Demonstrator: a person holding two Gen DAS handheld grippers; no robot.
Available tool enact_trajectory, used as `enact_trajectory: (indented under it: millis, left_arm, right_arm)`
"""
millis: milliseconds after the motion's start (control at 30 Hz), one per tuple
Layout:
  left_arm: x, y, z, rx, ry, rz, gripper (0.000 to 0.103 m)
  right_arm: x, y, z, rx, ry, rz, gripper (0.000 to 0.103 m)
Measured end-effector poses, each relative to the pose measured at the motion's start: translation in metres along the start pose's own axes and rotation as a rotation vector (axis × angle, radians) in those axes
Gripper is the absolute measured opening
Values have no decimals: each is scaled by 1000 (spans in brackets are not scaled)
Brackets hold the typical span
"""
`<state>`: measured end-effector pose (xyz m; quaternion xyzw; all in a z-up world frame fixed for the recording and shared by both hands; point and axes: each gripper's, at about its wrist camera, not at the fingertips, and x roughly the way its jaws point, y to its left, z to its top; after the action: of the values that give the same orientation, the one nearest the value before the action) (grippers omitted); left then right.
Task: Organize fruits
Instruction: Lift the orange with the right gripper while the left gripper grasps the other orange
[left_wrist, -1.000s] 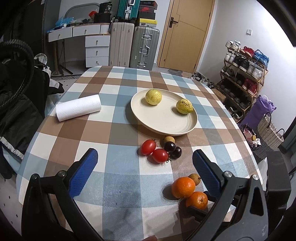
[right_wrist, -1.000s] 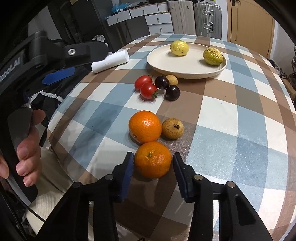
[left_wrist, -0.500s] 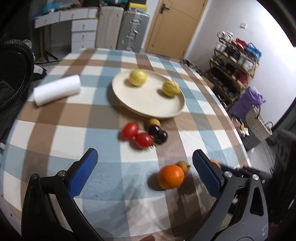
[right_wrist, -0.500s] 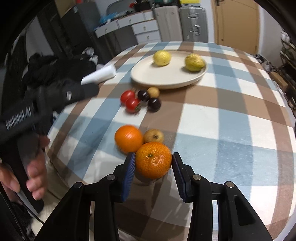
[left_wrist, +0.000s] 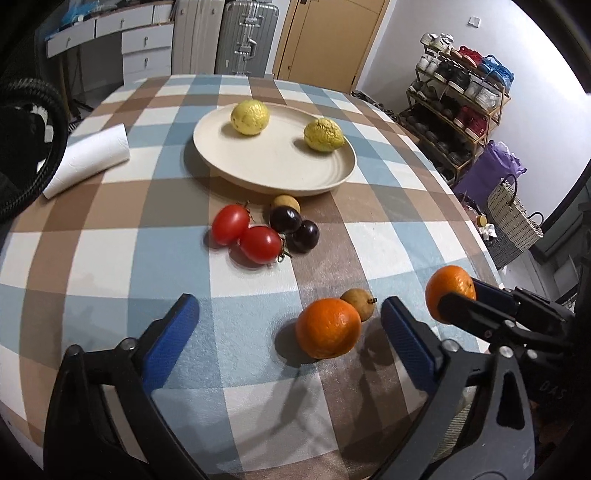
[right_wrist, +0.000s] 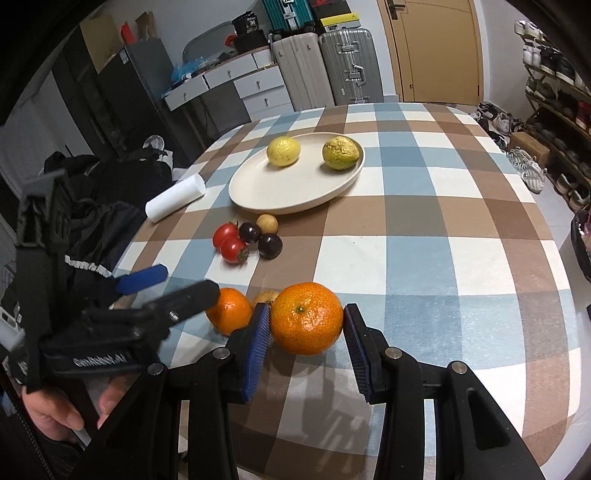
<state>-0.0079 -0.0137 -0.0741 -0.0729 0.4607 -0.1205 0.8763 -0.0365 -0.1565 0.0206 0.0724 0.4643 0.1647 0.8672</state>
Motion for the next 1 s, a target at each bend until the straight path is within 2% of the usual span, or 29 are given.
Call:
enact_trajectory:
  millis: [100, 233, 300, 433, 500, 667, 800, 1000]
  left_arm:
    - [4, 0, -1, 1, 16, -9, 81]
    - [9, -3, -3, 6, 36, -40, 75]
    - [13, -5, -4, 12, 55, -43, 65]
    - [19, -7, -7, 9, 95, -93, 52]
    - [20, -10, -7, 22, 99, -115, 38]
    - [17, -15, -8, 44, 94, -110, 38]
    - [13, -7, -6, 7, 95, -130, 38]
    - [-13, 8, 9, -51, 41, -191, 37]
  right_arm:
    - [-2, -1, -1, 2, -8, 5, 41]
    - [-4, 0, -1, 1, -13, 7, 41]
    - [-4, 0, -2, 4, -14, 7, 41]
    - [-4, -1, -2, 7, -11, 6, 41]
    - [-4, -1, -2, 6, -12, 7, 41]
    - [-4, 0, -2, 4, -11, 8, 41]
    - [-4, 0, -3, 7, -12, 6, 41]
    - [-6, -3, -1, 20, -22, 13, 41]
